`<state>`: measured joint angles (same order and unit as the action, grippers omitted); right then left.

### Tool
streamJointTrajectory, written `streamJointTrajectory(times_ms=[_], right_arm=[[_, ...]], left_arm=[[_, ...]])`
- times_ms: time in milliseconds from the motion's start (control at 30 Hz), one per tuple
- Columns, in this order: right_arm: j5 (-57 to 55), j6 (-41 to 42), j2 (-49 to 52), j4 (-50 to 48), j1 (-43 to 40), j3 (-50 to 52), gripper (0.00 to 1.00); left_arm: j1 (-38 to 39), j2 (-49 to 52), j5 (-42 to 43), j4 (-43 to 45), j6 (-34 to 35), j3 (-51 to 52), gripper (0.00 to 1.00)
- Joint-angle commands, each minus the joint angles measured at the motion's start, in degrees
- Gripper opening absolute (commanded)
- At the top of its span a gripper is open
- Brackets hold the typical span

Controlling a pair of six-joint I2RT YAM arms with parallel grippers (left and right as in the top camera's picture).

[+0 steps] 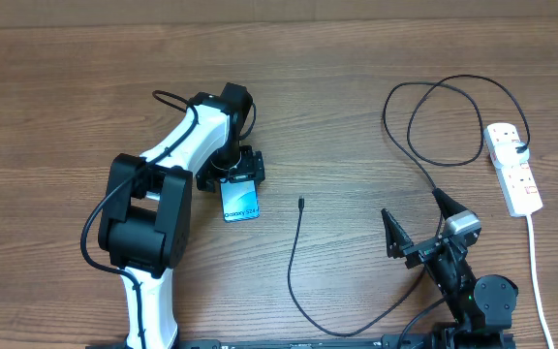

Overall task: Plug charger to phone and switch on socket
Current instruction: 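Hold the phone upright near the cable plug with the left gripper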

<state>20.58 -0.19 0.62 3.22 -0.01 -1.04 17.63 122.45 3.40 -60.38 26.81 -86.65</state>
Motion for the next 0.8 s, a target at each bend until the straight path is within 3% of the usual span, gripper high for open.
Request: streamJointTrajectory(times_ms=[0,467,633,767], right_arm=[[-0.39,0.13,-0.46,-0.07,-0.04,0.59,1.00],[-0.39,0.13,-0.46,-0.09,-0.04,0.59,1.00],[-0.39,0.13,-0.46,-0.07,-0.04,0.59,1.00],[-0.37,0.13,-0.46,-0.07,-0.04,0.59,1.00]], left_arm=[[0.13,2.91,-2.49,0.79,-0.04,1.53,0.93],[-0.37,2.91,-2.51,0.44,-0.50,1.53,0.93],[-0.39,2.91,-2.29,1.55,-0.44,1.40,1.00],[-0.42,2.91,-2.23,2.91,-0.39,1.40,0.99]])
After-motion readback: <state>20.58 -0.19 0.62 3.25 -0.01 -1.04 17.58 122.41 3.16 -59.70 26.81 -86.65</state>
